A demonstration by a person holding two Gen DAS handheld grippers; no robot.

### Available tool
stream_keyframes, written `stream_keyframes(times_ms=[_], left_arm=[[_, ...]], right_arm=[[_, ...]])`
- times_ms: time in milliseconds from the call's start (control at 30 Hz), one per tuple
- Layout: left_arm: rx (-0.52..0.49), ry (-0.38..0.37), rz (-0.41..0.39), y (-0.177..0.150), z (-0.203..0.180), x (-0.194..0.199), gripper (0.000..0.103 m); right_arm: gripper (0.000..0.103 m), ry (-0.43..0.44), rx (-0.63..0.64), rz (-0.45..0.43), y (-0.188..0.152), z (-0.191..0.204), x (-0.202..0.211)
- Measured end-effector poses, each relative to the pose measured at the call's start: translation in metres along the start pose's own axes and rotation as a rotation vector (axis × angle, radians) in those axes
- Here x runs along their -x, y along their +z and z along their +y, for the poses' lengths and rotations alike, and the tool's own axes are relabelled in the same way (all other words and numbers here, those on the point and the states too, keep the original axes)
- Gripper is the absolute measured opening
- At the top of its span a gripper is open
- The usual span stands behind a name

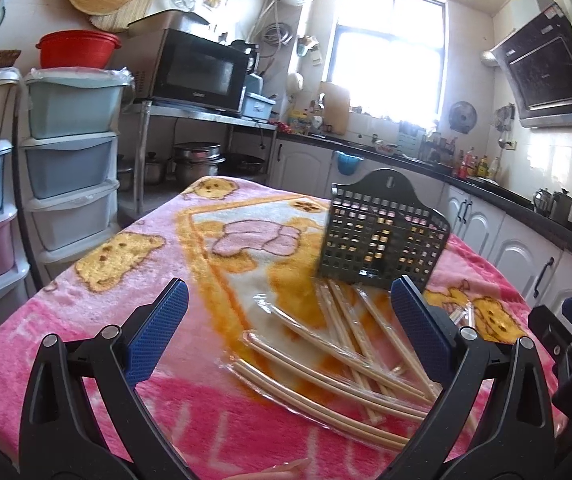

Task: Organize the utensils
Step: 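Lower the left tool onto chopsticks and close it while the right tool grasps chopsticks too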

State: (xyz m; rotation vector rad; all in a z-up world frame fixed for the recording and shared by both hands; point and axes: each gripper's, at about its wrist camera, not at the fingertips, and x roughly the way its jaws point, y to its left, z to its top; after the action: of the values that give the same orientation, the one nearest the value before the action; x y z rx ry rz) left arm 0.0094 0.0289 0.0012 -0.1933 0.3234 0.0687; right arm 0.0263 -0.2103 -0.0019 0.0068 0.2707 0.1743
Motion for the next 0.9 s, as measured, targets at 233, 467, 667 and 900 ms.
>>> stream_keyframes(times_ms=[233,467,667,900], left_arm=[[0.029,0.052,0.081,0.008,0.018,-0.020,0.094],[0.025,0.003,0.165,0.026,0.022,-0.046,0.094],[0.059,-0.074,0.253,0.034,0.022,-0.073,0.094],[0.061,-0.103,0.386,0.034,0.026,-0.112,0.093]], right_arm=[[0.097,0.033,0.046,0.101,0.011,0.010,-0.027],[0.097,0.084,0.062,0.209,0.021,0.015,-0.057],[0.097,0.100,0.038,0.327,0.027,0.006,-0.087],[0.089,0.118,0.014,0.442,0.027,-0.007,-0.127]])
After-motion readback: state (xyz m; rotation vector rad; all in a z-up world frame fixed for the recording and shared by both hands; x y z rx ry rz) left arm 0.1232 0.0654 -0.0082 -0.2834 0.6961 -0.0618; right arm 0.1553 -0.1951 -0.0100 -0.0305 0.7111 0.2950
